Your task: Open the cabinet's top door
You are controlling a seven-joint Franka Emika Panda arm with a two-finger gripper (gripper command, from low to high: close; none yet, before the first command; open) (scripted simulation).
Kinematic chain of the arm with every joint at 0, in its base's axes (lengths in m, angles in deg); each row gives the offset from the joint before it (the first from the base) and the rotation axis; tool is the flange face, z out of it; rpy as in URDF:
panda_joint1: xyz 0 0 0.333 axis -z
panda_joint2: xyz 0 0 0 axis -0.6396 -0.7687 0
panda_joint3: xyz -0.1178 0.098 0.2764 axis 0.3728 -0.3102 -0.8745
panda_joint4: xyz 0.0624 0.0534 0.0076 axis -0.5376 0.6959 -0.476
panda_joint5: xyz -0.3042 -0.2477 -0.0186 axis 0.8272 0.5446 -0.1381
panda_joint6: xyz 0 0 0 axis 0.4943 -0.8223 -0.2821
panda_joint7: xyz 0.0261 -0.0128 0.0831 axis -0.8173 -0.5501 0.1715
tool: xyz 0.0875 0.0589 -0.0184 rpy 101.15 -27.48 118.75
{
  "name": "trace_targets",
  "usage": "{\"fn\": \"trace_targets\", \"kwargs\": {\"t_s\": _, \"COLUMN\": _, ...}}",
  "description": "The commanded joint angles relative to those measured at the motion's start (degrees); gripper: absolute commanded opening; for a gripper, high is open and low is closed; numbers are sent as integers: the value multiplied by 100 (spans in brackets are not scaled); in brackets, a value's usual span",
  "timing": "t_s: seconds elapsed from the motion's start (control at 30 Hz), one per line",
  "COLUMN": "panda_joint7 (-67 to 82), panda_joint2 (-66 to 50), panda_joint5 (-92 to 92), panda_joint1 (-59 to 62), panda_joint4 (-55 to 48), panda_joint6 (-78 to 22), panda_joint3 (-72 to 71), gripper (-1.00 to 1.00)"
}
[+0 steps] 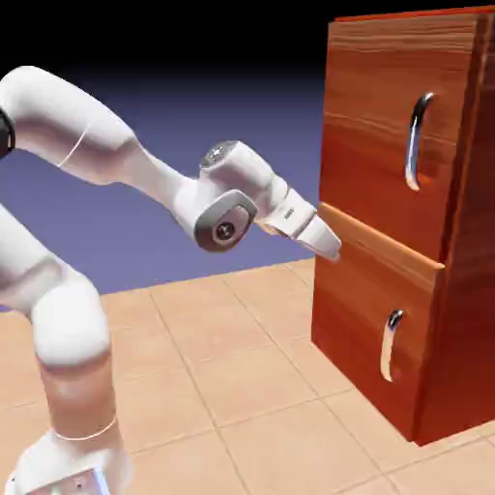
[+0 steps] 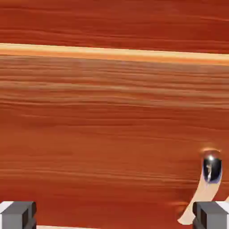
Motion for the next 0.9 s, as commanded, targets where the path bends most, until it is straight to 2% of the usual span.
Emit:
{"fn": "trace_targets", "kwargs": {"t_s": 0.0, "panda_joint7": -42, "panda_joint2": -20, "panda_joint5": 142, "panda_joint1": -126, "panda_joint4": -80, "panda_joint6": 183, "panda_joint3": 208, "gripper": 0}}
{"fn": "trace_targets", "kwargs": {"t_s": 0.6, "panda_joint7": -788, "panda_joint2": -385, "panda_joint5": 2696, "panda_joint1": -2387, "panda_joint4": -1521, "panda_joint6": 3479, "panda_joint3": 3945, "gripper": 0}}
{"fn": "trace_targets", "kwargs": {"t_s": 0.67, "panda_joint7": -789, "panda_joint2": -385, "panda_joint5": 2698, "panda_joint1": -2389, "panda_joint4": -1523, "panda_joint6": 3483, "panda_joint3": 3949, "gripper": 0}}
{"fn": "trace_targets", "kwargs": {"t_s": 0.83, "panda_joint7": -1373, "panda_joint2": -1368, "panda_joint5": 2891, "panda_joint1": -3150, "panda_joint4": -2388, "panda_joint6": 3705, "panda_joint3": 4658, "gripper": 0}}
{"fn": "trace_targets", "kwargs": {"t_s": 0.87, "panda_joint7": -1373, "panda_joint2": -1368, "panda_joint5": 2891, "panda_joint1": -3150, "panda_joint4": -2388, "panda_joint6": 3705, "panda_joint3": 4658, "gripper": -100}}
